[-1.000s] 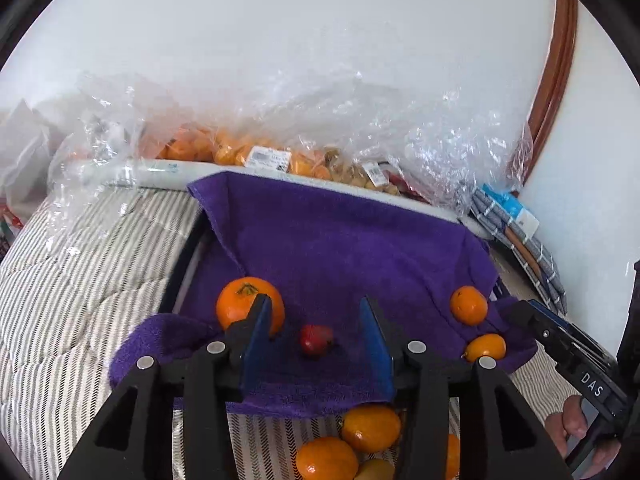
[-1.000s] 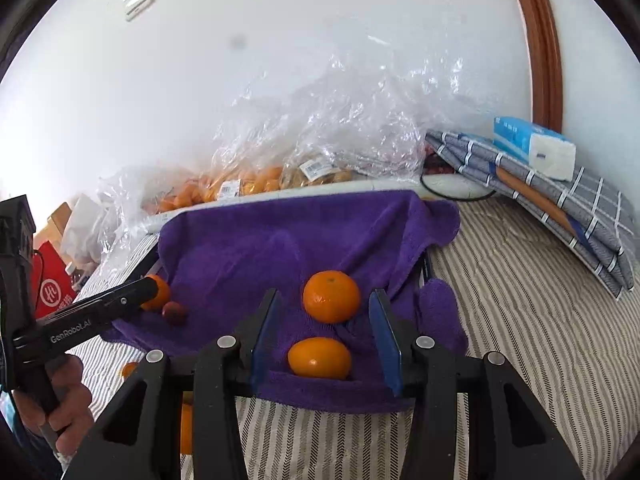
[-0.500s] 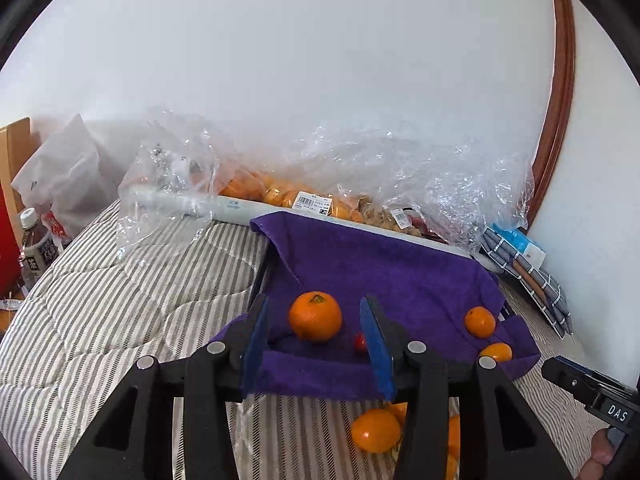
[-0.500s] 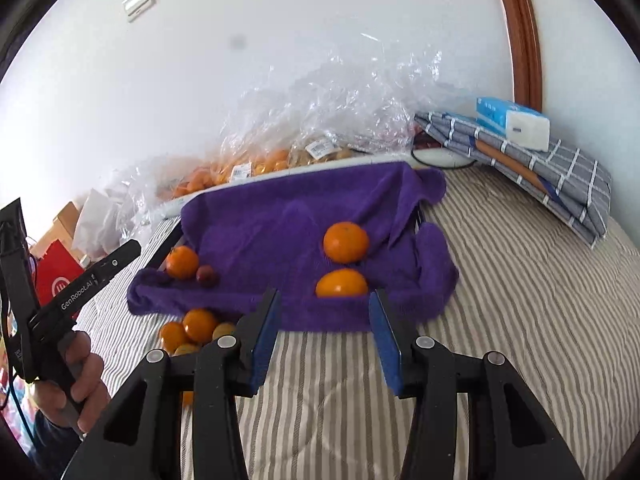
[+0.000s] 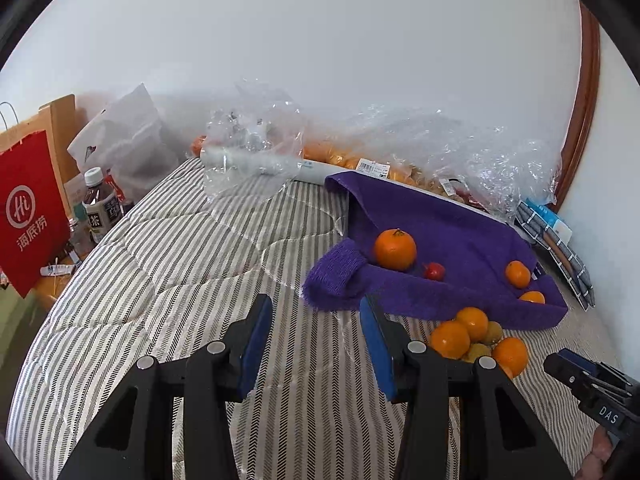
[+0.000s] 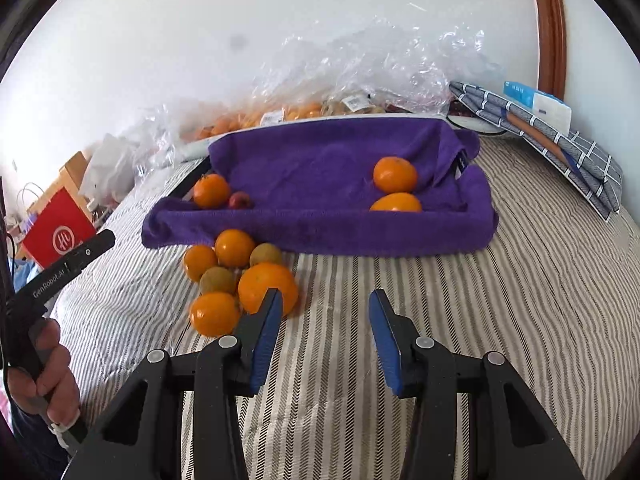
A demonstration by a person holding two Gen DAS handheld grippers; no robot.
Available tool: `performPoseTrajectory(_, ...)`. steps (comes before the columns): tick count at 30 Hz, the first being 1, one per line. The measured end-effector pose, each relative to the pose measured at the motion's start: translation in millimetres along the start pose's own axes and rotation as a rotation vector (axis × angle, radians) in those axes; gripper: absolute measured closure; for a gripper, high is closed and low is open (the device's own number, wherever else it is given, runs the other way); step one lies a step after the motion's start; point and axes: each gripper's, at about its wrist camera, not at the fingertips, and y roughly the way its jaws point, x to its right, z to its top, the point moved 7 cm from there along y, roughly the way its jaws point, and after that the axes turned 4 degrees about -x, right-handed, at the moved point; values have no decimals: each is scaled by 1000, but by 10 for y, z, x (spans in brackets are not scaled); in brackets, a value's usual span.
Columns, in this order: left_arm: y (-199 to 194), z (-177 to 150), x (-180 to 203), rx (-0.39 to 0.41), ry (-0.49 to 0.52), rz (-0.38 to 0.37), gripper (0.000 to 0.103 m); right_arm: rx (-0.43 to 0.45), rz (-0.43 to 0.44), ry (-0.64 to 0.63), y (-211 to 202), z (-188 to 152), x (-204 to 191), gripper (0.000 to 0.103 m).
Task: Organize fruits
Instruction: 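Grasp an orange from the pile with the right tool while the left tool grasps another orange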
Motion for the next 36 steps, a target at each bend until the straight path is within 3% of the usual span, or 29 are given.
performPoseTrajectory(3,13,-6,-68,-2,-12,42,60,3,-8,-3,-2,-3,-28,62)
performPoseTrajectory(18,75,-6,-155,-46,-67,14,60,-63,76,-35,337,93,-365,63)
performPoseTrajectory(24,118,-30,-165,-83,-89,-21,60,-121,45,-28,503,102,-377,63)
performPoseTrajectory(28,141,-52,-146,-92,-79,-20,60,-84,1,-39,399,108,-281,63)
performPoseTrajectory(36,167,-108,33,-112,-2,-49,60,-117,-34,-86,339,-55,-86,62)
